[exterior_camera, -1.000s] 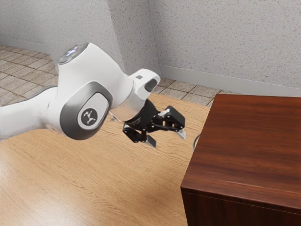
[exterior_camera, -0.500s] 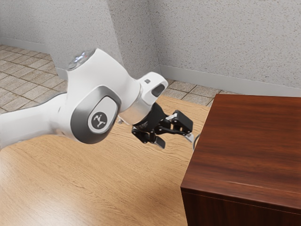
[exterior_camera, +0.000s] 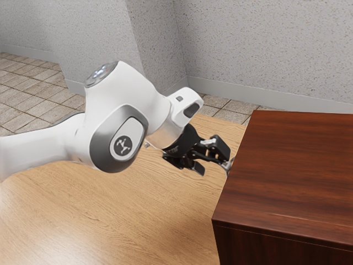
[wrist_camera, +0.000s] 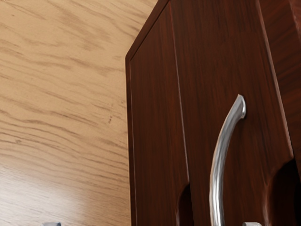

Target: Pull the drawer handle with one arm to open the drawer

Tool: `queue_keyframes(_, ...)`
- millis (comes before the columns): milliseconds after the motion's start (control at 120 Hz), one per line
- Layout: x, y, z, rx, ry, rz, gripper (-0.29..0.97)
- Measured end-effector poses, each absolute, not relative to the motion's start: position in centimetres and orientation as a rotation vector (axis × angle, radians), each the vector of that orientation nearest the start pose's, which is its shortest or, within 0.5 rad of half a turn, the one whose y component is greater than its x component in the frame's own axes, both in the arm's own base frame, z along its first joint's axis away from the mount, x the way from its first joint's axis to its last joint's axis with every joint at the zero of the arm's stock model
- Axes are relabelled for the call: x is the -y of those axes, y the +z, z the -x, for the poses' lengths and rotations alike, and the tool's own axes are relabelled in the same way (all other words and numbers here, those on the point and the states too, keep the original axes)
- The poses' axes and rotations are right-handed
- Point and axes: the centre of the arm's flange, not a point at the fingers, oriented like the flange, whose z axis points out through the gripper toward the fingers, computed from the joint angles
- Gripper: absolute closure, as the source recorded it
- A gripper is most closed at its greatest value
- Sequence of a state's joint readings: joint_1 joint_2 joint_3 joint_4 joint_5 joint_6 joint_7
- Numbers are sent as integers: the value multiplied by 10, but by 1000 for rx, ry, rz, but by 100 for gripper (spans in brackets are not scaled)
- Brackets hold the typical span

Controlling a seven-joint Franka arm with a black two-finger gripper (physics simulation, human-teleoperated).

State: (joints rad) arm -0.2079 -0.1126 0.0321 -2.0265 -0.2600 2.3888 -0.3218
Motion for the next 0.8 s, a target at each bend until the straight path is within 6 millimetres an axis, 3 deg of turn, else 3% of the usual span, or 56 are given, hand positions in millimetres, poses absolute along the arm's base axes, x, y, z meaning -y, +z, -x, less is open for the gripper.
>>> queue_keyframes(442, 103, 544, -555, 464, -705, 3361, 32)
queue_keyframes(800, 83, 540, -554, 513, -699, 3340, 32)
